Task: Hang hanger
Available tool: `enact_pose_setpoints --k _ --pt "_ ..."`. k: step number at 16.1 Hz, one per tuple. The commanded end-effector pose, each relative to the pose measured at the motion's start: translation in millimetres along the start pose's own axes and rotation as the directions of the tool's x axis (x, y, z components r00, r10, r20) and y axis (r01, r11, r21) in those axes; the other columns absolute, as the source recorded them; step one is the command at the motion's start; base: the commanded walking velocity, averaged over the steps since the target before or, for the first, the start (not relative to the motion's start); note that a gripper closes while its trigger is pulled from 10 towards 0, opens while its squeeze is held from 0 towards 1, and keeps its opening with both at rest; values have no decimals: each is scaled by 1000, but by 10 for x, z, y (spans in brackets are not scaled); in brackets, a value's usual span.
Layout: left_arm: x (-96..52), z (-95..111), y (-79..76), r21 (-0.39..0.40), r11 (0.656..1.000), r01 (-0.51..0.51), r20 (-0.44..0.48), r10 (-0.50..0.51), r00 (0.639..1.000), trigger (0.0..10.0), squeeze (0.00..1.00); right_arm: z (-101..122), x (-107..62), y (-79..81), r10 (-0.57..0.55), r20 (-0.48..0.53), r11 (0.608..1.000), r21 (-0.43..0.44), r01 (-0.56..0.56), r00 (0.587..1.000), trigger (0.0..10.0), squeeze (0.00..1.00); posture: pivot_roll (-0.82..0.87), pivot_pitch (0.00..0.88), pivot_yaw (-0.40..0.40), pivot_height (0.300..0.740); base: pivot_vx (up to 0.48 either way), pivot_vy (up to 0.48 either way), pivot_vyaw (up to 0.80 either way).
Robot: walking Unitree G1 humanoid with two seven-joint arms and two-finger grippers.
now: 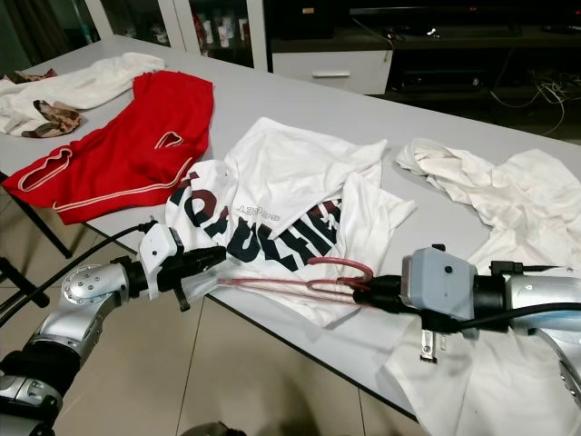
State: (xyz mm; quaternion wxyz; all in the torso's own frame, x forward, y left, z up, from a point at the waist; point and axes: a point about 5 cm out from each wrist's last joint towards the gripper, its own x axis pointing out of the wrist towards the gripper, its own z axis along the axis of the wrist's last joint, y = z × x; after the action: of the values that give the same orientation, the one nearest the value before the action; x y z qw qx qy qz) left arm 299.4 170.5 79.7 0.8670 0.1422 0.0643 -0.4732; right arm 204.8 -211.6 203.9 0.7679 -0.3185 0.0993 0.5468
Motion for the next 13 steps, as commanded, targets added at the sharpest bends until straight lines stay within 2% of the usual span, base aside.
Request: enact_pose_setpoints --k 1,2,3,4,7,8,12,13 --pt "-26 16 21 16 1000 -4 0 4 1000 0 0 32 6 -38 -16 -15 999 -47 16 1000 10000 0 -139 0 85 736 0 0 0" --pt "-31 -23 -7 19 1000 -1 -27 2 1000 7333 0 -12 -23 -50 -24 -61 998 -65 20 998 10000 0 -140 0 87 736 0 0 0" --pt "-36 -38 -19 20 1000 1 -38 -1 999 7333 0 -27 -39 -53 -25 -78 997 -70 20 997 10000 0 -140 0 87 736 0 0 0" --pt "-47 -52 -36 20 1000 15 -45 -15 999 10000 0 -33 -50 -54 -25 -89 997 -74 19 996 10000 0 -141 0 88 736 0 0 0" --pt "-118 23 -31 89 994 61 -54 -56 997 10000 0 0 -22 -21 -1 -95 996 -89 -7 995 10000 0 -141 0 89 736 0 0 0" --pt "-133 96 -23 99 992 76 -34 -73 997 10000 1000 -67 4 -13 -2 -138 994 -107 -13 990 10000 0 -140 0 89 736 0 0 0" --pt "-147 158 -58 120 986 118 -33 -114 993 10000 1000 -247 64 -100 -68 -248 984 -175 24 966 10000 0 -130 0 86 736 0 0 0" --pt "-134 147 -124 113 983 143 -36 -140 990 10000 0 -269 96 -177 -123 -260 975 -210 68 958 10000 0 -124 0 87 736 0 0 0"
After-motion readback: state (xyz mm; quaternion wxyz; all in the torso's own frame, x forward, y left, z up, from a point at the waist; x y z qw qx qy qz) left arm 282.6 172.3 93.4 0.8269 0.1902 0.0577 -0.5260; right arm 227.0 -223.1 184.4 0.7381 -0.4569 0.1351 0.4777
